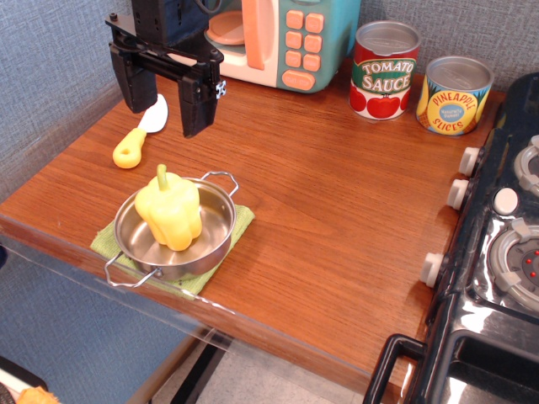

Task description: Move the yellow knife towards the stove knobs.`

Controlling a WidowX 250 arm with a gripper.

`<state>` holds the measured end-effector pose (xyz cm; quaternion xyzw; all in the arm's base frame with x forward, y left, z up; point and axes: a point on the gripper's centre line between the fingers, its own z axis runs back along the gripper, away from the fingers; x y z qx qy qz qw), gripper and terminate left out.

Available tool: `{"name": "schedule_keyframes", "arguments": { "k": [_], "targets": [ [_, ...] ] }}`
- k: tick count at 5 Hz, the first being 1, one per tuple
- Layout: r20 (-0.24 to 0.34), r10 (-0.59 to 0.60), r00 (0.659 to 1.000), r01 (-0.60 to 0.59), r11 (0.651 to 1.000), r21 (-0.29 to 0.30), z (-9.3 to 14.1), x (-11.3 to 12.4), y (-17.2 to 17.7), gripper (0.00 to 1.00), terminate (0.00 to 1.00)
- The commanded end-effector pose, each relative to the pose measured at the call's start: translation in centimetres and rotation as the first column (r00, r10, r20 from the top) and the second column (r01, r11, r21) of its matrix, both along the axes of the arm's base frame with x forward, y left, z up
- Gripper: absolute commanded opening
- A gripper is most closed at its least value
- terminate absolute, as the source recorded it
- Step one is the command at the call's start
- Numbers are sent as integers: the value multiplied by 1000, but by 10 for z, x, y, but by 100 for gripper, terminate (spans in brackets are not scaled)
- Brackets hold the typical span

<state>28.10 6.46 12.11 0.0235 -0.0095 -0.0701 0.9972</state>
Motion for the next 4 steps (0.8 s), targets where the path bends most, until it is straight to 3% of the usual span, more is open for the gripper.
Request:
{"name": "schedule_keyframes", "arguments": {
  "k": [1, 3, 4],
  "targets": [
    [0, 0, 1000, 0, 1000, 0, 0, 0, 0, 100, 0],
    [97, 150, 984, -145, 988, -53, 27, 30, 75, 100, 0],
    [115, 231, 966, -224, 972, -71, 13, 43, 108, 100, 0]
  ]
}}
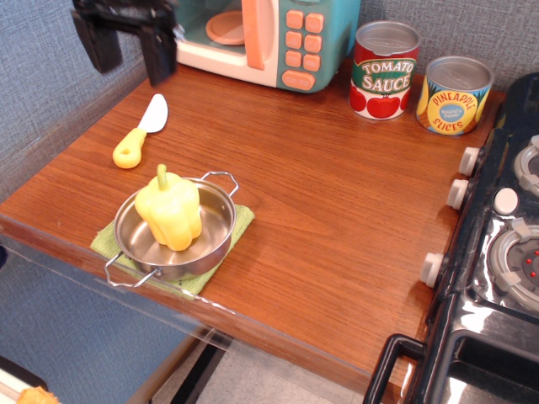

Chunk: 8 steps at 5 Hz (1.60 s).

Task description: Move the yellow knife towards the stove knobs.`

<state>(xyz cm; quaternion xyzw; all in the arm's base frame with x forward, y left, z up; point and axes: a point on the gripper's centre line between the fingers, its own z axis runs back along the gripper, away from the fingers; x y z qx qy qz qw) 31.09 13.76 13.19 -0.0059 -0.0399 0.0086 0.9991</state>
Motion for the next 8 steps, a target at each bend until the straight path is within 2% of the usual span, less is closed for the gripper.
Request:
{"name": "schedule_keyframes", "arguments": {
  "k": [1, 2, 3, 4, 5, 6, 8],
  "targets": [
    [9, 83, 997, -82, 995, -54, -39, 17, 37, 100, 0],
    [-28, 79, 996, -80, 996, -49, -68, 16, 31, 100, 0],
    [-45, 132, 990, -132, 991, 8, -91, 20, 34, 100, 0],
    [-48, 177, 983, -173, 983, 61, -102, 22, 43, 100, 0],
    [-34, 212, 977, -209, 975, 73, -113, 19, 43, 100, 0],
    [-32, 213, 977, -210, 975, 75, -119, 19, 41, 0, 0],
    [-24, 225, 974, -223, 973, 62, -116, 21, 38, 0, 0]
  ]
}}
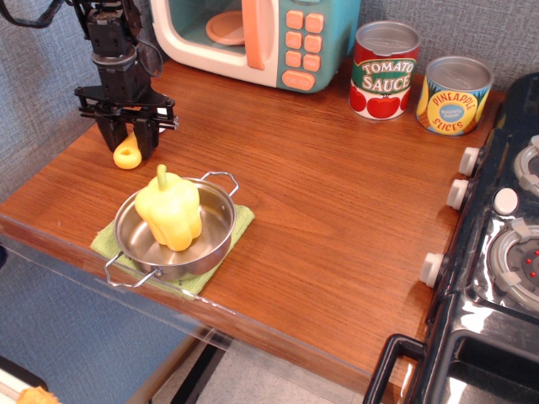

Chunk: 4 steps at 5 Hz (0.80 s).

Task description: Move the yellow knife towards the stove knobs.`

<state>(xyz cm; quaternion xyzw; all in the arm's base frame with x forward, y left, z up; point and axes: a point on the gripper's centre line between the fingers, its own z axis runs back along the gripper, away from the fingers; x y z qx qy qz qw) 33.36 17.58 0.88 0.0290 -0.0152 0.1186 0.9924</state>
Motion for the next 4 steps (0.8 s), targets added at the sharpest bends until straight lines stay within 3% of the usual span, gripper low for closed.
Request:
{"name": "schedule_keyframes", "arguments": {
  "k": [1, 2, 3, 4],
  "targets": [
    [64, 32, 997, -31, 999, -16, 32, 4, -5, 0, 0],
    [163, 8, 987, 5, 997, -79, 82, 7, -44, 0, 0],
    [225, -90, 970, 119, 986, -118, 134, -9, -91, 0, 0],
    [206, -208, 956, 241, 959, -149, 136, -35, -137, 0, 0]
  ]
}}
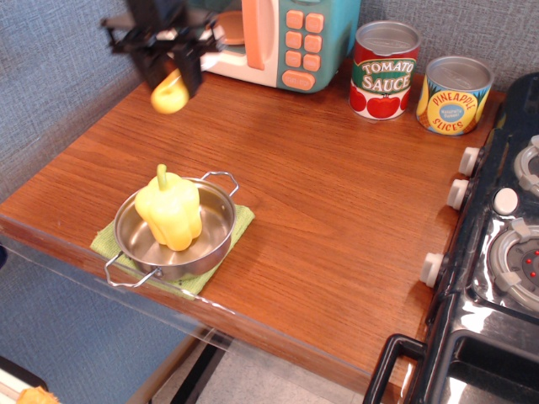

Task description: Move the yellow knife towards the stove knobs.`

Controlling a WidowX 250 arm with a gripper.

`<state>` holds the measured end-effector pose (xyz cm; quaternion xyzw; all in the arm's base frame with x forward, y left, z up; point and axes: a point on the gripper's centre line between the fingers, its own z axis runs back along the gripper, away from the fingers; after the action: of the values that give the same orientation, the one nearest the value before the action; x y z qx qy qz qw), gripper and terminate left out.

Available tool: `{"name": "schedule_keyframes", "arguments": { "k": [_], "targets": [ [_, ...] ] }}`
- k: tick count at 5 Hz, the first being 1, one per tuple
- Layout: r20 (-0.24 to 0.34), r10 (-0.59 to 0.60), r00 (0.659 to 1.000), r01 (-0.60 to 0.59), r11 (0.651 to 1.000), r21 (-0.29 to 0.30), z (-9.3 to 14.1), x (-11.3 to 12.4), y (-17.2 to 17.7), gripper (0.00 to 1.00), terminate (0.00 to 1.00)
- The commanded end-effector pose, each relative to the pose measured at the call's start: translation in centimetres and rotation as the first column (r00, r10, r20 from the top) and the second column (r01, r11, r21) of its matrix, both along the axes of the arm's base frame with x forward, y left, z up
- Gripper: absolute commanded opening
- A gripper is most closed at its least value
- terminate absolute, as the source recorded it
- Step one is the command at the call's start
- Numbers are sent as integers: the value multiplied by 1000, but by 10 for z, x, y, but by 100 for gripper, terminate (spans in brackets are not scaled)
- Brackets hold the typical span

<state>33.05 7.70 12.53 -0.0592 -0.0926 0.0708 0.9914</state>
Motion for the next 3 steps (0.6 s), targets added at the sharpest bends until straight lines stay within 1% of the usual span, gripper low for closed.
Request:
{"name": "schedule_keyframes", "arguments": {
  "k": [1, 2, 3],
  "targets": [
    [-56, -255, 965, 257, 966, 29, -15, -72, -85, 0, 0],
    [-135, -264, 955, 273, 961, 52, -54, -92, -134, 0, 0],
    [-148, -202, 968, 214, 974, 72, -78, -85, -143, 0, 0]
  ]
}}
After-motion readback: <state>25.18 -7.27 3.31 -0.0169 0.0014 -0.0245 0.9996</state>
